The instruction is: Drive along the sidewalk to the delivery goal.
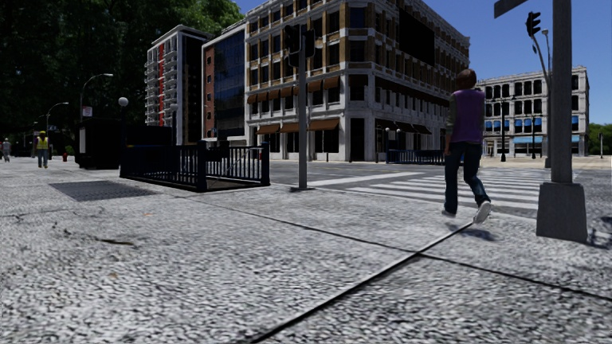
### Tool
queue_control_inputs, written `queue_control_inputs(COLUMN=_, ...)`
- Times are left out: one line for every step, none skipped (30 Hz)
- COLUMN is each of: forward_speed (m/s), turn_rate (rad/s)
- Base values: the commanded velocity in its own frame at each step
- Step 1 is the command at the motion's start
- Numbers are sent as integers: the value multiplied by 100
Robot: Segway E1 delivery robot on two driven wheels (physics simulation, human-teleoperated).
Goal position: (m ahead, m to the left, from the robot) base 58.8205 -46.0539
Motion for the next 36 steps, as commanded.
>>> queue_control_inputs(forward_speed=33, turn_rate=0)
queue_control_inputs(forward_speed=33, turn_rate=0)
queue_control_inputs(forward_speed=33, turn_rate=0)
queue_control_inputs(forward_speed=33, turn_rate=0)
queue_control_inputs(forward_speed=33, turn_rate=0)
queue_control_inputs(forward_speed=33, turn_rate=0)
queue_control_inputs(forward_speed=33, turn_rate=0)
queue_control_inputs(forward_speed=36, turn_rate=0)
queue_control_inputs(forward_speed=43, turn_rate=0)
queue_control_inputs(forward_speed=63, turn_rate=0)
queue_control_inputs(forward_speed=187, turn_rate=0)
queue_control_inputs(forward_speed=200, turn_rate=0)
queue_control_inputs(forward_speed=200, turn_rate=0)
queue_control_inputs(forward_speed=200, turn_rate=0)
queue_control_inputs(forward_speed=200, turn_rate=0)
queue_control_inputs(forward_speed=200, turn_rate=0)
queue_control_inputs(forward_speed=200, turn_rate=0)
queue_control_inputs(forward_speed=200, turn_rate=0)
queue_control_inputs(forward_speed=200, turn_rate=0)
queue_control_inputs(forward_speed=200, turn_rate=0)
queue_control_inputs(forward_speed=200, turn_rate=0)
queue_control_inputs(forward_speed=200, turn_rate=0)
queue_control_inputs(forward_speed=200, turn_rate=0)
queue_control_inputs(forward_speed=200, turn_rate=0)
queue_control_inputs(forward_speed=200, turn_rate=0)
queue_control_inputs(forward_speed=200, turn_rate=0)
queue_control_inputs(forward_speed=200, turn_rate=0)
queue_control_inputs(forward_speed=200, turn_rate=0)
queue_control_inputs(forward_speed=200, turn_rate=0)
queue_control_inputs(forward_speed=200, turn_rate=0)
queue_control_inputs(forward_speed=200, turn_rate=0)
queue_control_inputs(forward_speed=200, turn_rate=0)
queue_control_inputs(forward_speed=200, turn_rate=0)
queue_control_inputs(forward_speed=200, turn_rate=0)
queue_control_inputs(forward_speed=200, turn_rate=0)
queue_control_inputs(forward_speed=200, turn_rate=0)
